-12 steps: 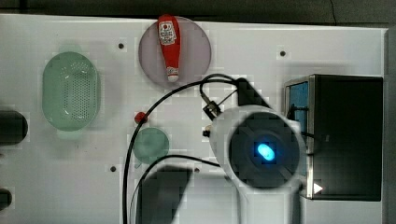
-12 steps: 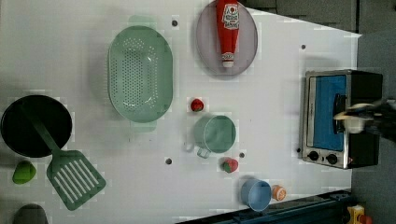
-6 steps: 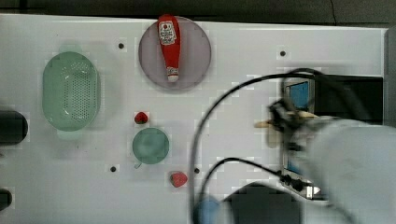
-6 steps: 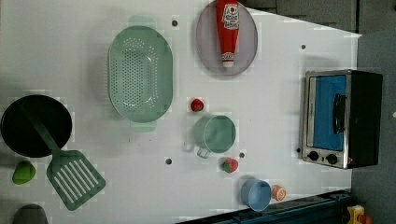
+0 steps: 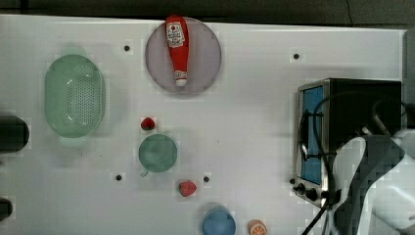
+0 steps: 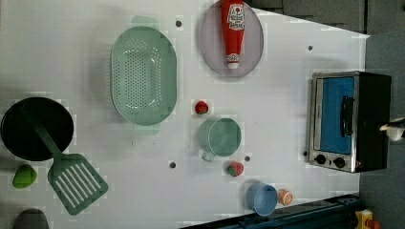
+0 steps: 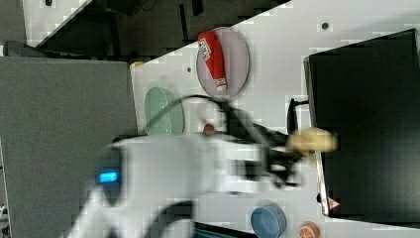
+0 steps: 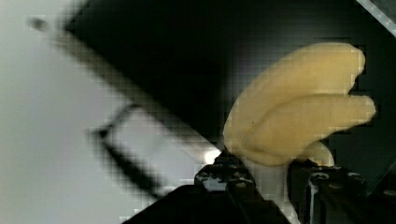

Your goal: Pick banana from table and place on oven.

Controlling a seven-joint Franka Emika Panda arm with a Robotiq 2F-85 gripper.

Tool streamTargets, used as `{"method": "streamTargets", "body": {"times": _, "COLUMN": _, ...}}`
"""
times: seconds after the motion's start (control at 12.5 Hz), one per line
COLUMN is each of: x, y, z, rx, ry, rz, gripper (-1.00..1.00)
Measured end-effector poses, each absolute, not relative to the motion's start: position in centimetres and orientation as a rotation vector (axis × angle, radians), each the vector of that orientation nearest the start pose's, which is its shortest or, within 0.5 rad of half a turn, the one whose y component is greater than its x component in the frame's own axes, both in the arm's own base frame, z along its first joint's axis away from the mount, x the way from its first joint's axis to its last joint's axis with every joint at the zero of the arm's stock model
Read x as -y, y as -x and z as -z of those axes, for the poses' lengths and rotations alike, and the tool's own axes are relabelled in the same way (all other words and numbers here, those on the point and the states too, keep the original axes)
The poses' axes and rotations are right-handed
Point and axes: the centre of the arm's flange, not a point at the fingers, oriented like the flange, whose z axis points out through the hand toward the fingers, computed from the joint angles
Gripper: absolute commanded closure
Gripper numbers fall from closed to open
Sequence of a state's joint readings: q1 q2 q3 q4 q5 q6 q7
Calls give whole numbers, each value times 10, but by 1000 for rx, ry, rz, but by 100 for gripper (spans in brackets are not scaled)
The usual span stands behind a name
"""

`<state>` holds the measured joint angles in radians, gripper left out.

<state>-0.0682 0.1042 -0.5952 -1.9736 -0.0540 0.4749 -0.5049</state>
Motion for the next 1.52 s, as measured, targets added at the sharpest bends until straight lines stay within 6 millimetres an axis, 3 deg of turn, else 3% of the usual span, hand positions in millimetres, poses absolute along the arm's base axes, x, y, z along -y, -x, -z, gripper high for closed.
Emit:
{"method": "streamTargets", "body": {"times": 0.08, "x": 371, "y": -445, "z": -401, "rx": -1419, "ry": 2950, "rz": -111, "gripper": 43}}
{"method": "streamTargets", "body": {"times": 0.24, "x": 395, "y": -440, "z": -373, "rx": -1351, "ry": 3031, "rz": -165, "gripper": 33}}
{"method": "streamTargets", "body": {"times": 0.48, "x": 392, "y": -448, "z": -369, "rx": -1228, "ry": 3050, "rz": -139, "gripper": -32}}
{"method": "streamTargets", "body": {"times": 0.72, "x": 381, "y": -471, "z": -394, "rx": -1092, "ry": 3132, "rz": -49, "gripper": -100}}
{"method": "streamTargets", "body": {"times": 0.96, "x": 362, "y": -479, "z": -421, "rx": -969, "ry": 3135, "rz": 3, "gripper": -100}}
{"method": "streamTargets", "body": {"times": 1.28, "x": 317, "y": -477, "z": -490, "rx": -901, "ry": 3122, "rz": 51, "gripper": -100}}
{"method": "streamTargets", "body": {"times": 1.52, "x": 249, "y": -476, "z": -531, "rx": -1047, "ry": 3007, "rz": -10, "gripper": -100}}
